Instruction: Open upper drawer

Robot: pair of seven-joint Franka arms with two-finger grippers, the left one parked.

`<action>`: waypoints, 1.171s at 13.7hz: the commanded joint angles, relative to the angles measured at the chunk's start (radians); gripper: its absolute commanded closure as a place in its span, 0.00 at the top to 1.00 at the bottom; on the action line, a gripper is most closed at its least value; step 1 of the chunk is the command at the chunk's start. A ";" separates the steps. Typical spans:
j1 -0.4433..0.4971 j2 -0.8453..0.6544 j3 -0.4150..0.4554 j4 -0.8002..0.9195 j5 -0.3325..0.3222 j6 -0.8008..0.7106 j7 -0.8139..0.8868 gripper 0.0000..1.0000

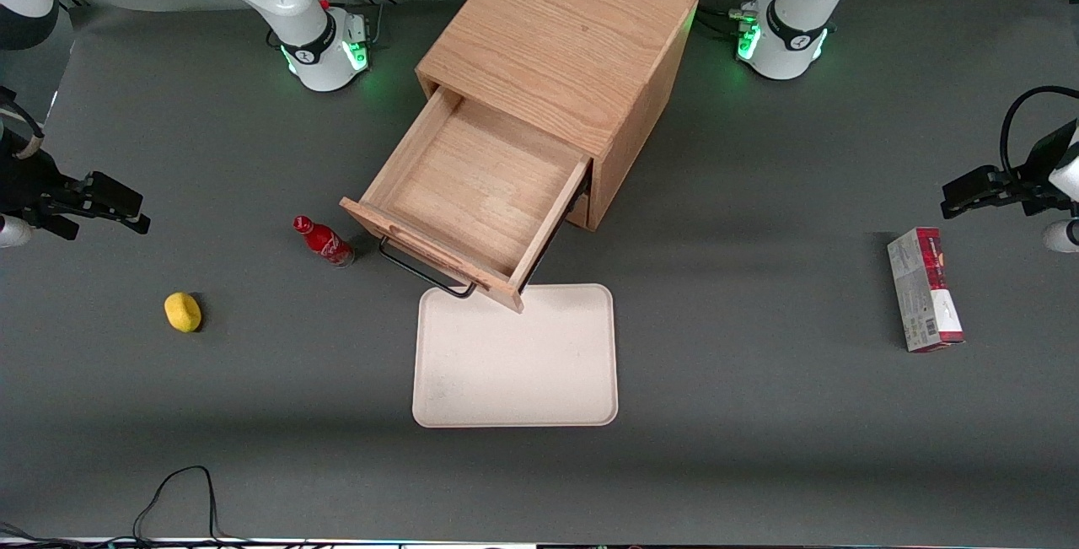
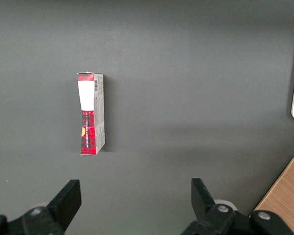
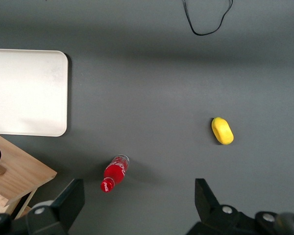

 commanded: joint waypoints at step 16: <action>0.002 -0.005 0.008 0.001 -0.028 -0.034 0.028 1.00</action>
